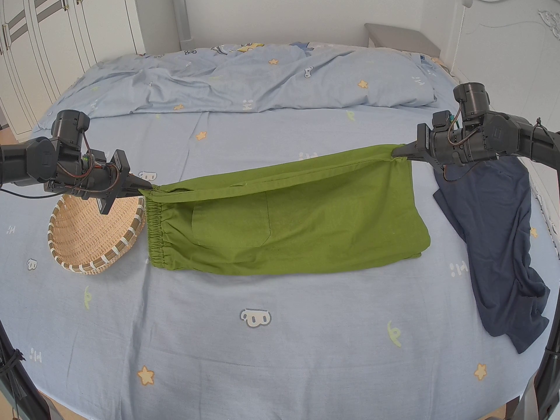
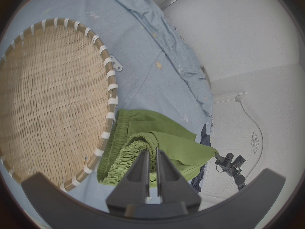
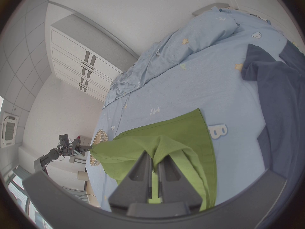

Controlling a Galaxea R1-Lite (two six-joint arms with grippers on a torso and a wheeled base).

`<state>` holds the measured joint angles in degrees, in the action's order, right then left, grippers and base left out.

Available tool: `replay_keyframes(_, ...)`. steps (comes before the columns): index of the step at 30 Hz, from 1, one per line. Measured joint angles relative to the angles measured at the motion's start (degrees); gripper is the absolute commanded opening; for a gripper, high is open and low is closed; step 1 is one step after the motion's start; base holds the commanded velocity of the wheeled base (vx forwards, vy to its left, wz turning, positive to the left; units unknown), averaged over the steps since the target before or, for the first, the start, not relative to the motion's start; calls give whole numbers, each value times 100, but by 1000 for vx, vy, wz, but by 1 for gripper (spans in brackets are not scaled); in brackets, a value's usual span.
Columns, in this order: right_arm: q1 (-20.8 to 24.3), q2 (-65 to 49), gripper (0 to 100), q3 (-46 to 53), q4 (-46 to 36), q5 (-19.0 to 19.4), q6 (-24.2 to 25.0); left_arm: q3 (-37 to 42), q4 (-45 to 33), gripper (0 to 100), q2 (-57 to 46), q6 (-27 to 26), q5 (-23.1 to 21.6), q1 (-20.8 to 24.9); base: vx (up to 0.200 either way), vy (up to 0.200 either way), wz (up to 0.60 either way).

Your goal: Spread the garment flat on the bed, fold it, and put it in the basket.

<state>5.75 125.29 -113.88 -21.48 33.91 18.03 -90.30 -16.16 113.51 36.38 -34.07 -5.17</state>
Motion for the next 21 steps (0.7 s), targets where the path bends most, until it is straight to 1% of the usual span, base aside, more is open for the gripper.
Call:
replay_keyframes(5, -44, 83, 0, 13, 95, 38, -93, 0, 358, 0, 83, 7, -5, -15, 0, 0, 0)
replay_keyframes(13, -66, 124, 0, 24, 143, 32, -99, 13, 602, 0, 228, -1, -2, 27, 0, 0, 0)
replay_keyframes(21, -57, 179, 0, 116, 594, 71, -95, 17, 752, 0, 350, 10, -5, -1, 0, 0, 0)
